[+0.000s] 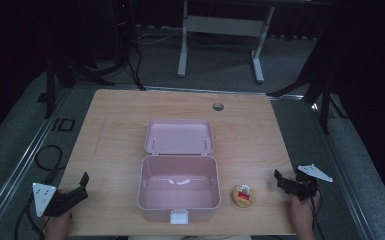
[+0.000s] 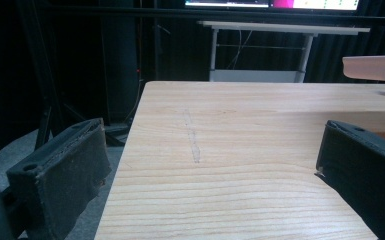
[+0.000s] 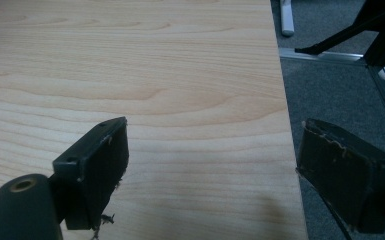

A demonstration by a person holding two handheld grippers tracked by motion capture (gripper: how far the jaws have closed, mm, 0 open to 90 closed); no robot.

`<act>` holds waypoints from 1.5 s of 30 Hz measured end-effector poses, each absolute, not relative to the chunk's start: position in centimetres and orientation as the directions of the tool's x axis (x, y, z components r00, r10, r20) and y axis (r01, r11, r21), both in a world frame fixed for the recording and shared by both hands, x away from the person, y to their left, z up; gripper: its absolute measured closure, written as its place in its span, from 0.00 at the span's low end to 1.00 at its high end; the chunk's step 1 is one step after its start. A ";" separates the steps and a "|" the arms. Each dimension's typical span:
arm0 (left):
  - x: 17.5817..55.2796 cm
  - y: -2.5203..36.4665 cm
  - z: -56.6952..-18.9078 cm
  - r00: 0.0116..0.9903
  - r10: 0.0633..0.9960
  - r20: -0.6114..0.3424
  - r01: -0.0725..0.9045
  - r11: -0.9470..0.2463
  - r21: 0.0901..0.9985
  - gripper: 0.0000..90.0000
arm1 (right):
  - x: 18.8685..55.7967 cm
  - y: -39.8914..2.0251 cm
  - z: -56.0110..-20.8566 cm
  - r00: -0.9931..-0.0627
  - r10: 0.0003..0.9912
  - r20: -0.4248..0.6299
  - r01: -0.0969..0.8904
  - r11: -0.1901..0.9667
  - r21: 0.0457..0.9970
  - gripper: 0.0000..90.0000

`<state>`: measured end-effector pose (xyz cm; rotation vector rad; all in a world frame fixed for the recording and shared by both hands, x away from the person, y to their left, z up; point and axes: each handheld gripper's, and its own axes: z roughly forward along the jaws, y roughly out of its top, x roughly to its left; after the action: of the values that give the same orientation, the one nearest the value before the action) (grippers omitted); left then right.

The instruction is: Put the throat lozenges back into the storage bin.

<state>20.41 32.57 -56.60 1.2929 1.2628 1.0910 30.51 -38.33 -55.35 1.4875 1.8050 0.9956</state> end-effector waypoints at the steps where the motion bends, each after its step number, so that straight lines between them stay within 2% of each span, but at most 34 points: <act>1: 20.4 32.6 -56.6 0.053 0.998 -0.035 0.111 0.029 0.993 0.01 | 30.5 -38.3 -55.3 -0.213 0.977 0.021 0.540 0.100 0.836 0.14; 3: 20.4 32.6 -56.6 0.052 0.998 -0.036 0.111 0.030 0.993 0.01 | 30.5 -38.3 -55.3 -0.220 0.975 0.021 0.539 0.104 0.836 0.14; 5: 20.4 32.6 -56.6 0.052 0.998 -0.035 0.112 0.029 0.993 0.01 | 30.6 -38.1 -55.2 -0.286 0.957 0.048 0.561 0.127 0.818 0.14; 7: 20.4 32.6 -56.6 0.051 0.998 -0.033 0.111 0.027 0.993 0.01 | 30.7 -38.0 -55.1 -0.310 0.949 0.059 0.571 0.136 0.809 0.14; 8: 20.4 32.6 -56.6 0.051 0.998 -0.033 0.112 0.027 0.993 0.01 | 30.7 -37.5 -55.0 -0.321 0.947 0.021 0.593 0.184 0.784 0.14; 14: 20.4 32.6 -56.6 0.053 0.998 -0.037 0.109 0.031 0.994 0.01 | 31.0 -37.0 -54.3 -0.396 0.918 0.014 0.658 0.274 0.702 0.14; 19: 20.4 32.6 -56.6 0.055 0.998 -0.036 0.110 0.030 0.993 0.01 | 31.1 -36.7 -53.3 -0.451 0.892 -0.035 0.691 0.374 0.619 0.14; 27: 20.4 32.6 -56.6 0.058 0.998 -0.040 0.111 0.033 0.993 0.01 | 31.1 -36.7 -52.5 -0.531 0.847 -0.032 0.746 0.485 0.456 0.15; 32: 20.4 32.6 -56.6 0.058 0.998 -0.039 0.112 0.033 0.993 0.01 | 31.0 -36.3 -52.7 -0.612 0.791 -0.008 0.746 0.580 0.327 0.15; 34: 20.4 32.6 -56.6 0.058 0.998 -0.040 0.112 0.033 0.993 0.01 | 31.0 -36.3 -52.7 -0.630 0.777 0.000 0.740 0.600 0.304 0.15; 35: 20.4 32.6 -56.6 0.058 0.997 -0.040 0.112 0.033 0.993 0.01 | 31.0 -36.0 -52.6 -0.659 0.752 -0.002 0.728 0.638 0.252 0.15; 40: 20.4 32.6 -56.6 0.060 0.997 -0.038 0.112 0.032 0.993 0.01 | 31.1 -35.5 -52.3 -0.714 0.700 0.023 0.695 0.704 0.148 0.15; 41: 20.4 32.6 -56.6 0.059 0.997 -0.039 0.112 0.032 0.993 0.01 | 31.0 -35.2 -52.3 -0.742 0.669 0.028 0.668 0.737 0.102 0.15; 45: 20.4 32.7 -56.6 0.060 0.997 -0.040 0.113 0.033 0.993 0.01 | 31.0 -34.5 -52.0 -0.785 0.616 0.063 0.618 0.786 0.026 0.14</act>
<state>20.43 32.66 -56.59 1.2920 1.2619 1.0809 30.99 -34.49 -52.00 1.0430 3.0166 0.0721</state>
